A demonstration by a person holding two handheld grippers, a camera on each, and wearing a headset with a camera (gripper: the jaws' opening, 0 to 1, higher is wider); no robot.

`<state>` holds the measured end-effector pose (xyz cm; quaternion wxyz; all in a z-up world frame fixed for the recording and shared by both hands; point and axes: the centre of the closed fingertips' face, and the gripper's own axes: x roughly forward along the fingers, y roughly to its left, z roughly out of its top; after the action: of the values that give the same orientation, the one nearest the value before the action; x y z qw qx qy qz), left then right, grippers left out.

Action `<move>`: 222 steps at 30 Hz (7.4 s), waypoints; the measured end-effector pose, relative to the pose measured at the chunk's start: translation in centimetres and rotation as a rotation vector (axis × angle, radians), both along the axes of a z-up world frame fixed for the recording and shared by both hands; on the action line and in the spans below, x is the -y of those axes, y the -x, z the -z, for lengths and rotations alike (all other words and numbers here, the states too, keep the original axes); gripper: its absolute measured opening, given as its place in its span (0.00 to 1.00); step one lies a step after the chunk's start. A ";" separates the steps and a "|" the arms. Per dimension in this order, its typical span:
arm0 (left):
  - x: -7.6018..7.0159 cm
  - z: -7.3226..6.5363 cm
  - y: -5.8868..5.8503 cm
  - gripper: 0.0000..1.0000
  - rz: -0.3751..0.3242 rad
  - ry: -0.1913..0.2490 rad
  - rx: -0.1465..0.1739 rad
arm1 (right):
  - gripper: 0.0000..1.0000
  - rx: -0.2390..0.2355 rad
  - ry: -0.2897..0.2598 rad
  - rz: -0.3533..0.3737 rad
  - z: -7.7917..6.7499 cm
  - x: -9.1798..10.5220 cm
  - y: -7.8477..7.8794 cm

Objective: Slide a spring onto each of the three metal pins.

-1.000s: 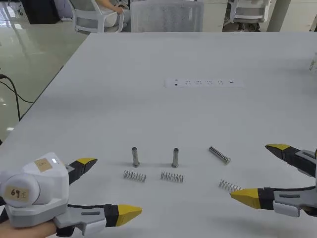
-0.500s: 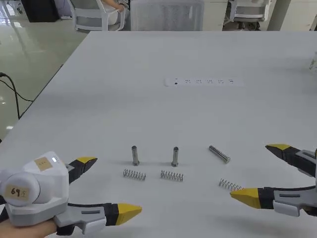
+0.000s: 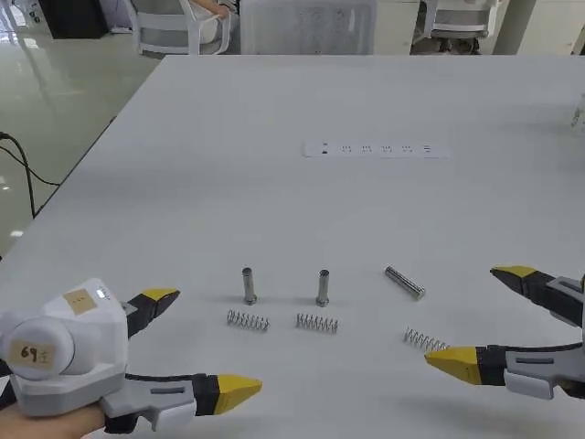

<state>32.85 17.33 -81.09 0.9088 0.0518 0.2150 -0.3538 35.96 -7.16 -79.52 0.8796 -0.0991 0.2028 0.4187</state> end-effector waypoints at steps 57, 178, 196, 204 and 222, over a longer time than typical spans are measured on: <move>-0.4 -0.4 0.3 0.95 -0.032 0.011 0.010 | 0.66 -0.068 0.154 -0.026 -0.4 -2.8 -6.8; -0.2 -1.2 0.3 0.91 -0.034 0.022 0.031 | 0.10 -0.215 0.351 0.086 2.2 -3.6 -7.7; 0.0 -1.2 0.4 0.90 -0.029 0.021 0.033 | 0.10 -0.227 0.314 0.119 1.8 -3.0 -6.8; 0.3 -1.2 0.4 0.91 -0.024 0.023 0.033 | 0.10 -0.233 0.299 0.133 1.9 -2.6 -6.4; 0.4 -1.5 0.6 0.91 -0.022 0.025 0.038 | 0.11 -0.218 0.303 0.117 1.7 -2.8 -6.2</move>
<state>32.25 16.88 -79.62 0.9172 0.0447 0.1940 -0.3452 42.13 -4.38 -81.19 0.8503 -0.1724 0.3629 0.3399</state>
